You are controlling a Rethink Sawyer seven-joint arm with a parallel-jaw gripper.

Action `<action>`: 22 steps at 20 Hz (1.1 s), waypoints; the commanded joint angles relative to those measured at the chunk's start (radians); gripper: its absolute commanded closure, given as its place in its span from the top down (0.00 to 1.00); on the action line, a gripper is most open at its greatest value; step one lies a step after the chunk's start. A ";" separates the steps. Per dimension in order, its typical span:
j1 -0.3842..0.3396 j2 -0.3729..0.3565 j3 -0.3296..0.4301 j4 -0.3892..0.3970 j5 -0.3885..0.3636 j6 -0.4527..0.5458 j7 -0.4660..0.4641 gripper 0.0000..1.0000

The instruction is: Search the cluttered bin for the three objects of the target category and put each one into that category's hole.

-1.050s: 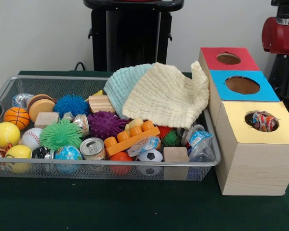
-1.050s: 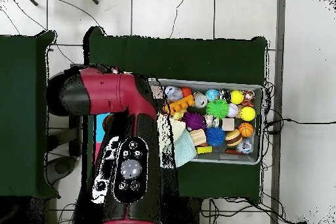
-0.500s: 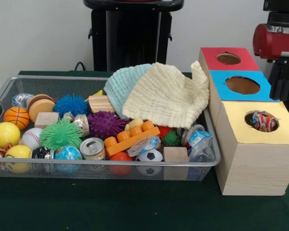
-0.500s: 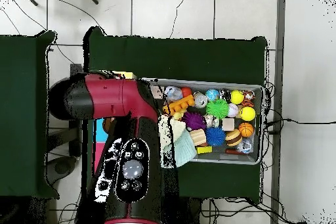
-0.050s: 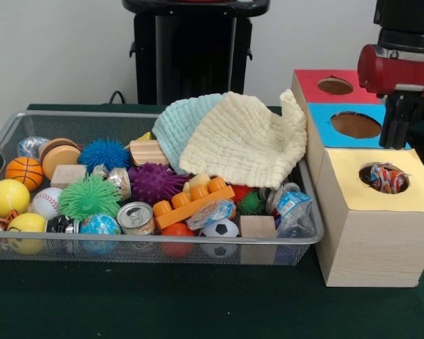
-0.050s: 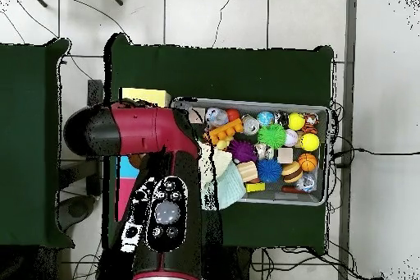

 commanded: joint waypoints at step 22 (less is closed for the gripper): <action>0.008 0.150 0.030 0.005 -0.032 -0.061 0.135 0.00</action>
